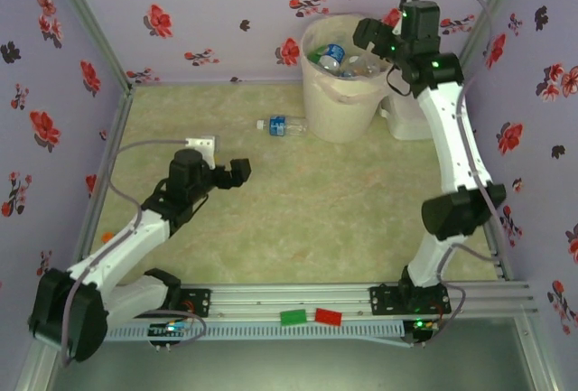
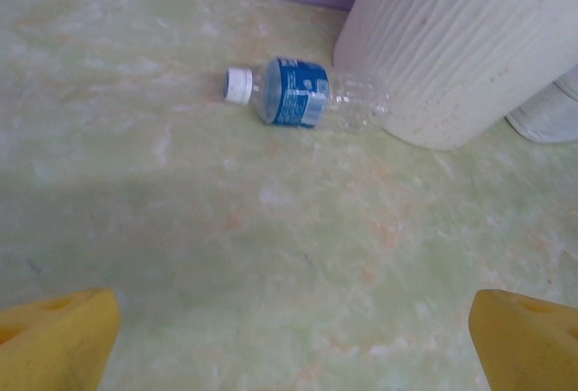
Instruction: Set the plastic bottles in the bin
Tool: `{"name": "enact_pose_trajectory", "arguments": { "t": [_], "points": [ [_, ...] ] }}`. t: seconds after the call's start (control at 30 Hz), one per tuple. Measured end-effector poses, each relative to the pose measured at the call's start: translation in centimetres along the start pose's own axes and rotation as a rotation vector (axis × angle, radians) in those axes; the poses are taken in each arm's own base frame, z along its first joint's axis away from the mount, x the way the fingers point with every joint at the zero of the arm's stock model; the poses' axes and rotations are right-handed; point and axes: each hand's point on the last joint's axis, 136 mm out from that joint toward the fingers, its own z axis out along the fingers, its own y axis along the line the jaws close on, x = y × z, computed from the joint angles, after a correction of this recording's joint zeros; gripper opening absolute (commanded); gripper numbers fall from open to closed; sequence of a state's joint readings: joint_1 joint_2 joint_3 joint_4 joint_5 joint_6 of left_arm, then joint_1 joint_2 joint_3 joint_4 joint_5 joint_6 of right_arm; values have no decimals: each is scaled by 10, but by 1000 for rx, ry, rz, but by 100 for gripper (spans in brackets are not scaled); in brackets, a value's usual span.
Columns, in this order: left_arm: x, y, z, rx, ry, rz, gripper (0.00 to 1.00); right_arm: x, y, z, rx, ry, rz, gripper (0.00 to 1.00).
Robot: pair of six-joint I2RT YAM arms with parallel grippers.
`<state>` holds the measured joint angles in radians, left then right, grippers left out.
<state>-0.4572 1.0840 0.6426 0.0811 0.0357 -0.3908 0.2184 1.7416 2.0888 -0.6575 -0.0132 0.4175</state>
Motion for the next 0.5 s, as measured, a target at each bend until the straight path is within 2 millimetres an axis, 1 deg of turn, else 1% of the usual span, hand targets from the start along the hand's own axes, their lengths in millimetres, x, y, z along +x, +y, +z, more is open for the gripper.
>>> {"name": "enact_pose_trajectory", "arguments": {
  "t": [0.07,0.1,0.17,0.2,0.27,0.33,0.47,0.5],
  "points": [
    [-17,-2,14,-4,-6,18,100,7,8,-27,-21,-19,-22,100],
    [-24,-2,19,-4,-10,24,100,11,12,-36,-33,-26,-32,100],
    [-43,-4,35,3,-17,40,100,26,18,-59,-56,-39,-51,100],
    [-50,-5,43,6,-18,45,100,34,19,-66,-63,-39,-56,100],
    [-67,-6,64,22,-19,54,100,58,21,-81,-82,-26,-69,100],
    [-78,-6,86,41,-10,59,100,83,19,-91,-95,-7,-78,100],
    [-90,-8,133,103,29,70,100,146,8,-103,-112,59,-72,100],
    [-92,-9,143,121,40,73,100,159,5,-105,-113,74,-65,100]
  ]
}}
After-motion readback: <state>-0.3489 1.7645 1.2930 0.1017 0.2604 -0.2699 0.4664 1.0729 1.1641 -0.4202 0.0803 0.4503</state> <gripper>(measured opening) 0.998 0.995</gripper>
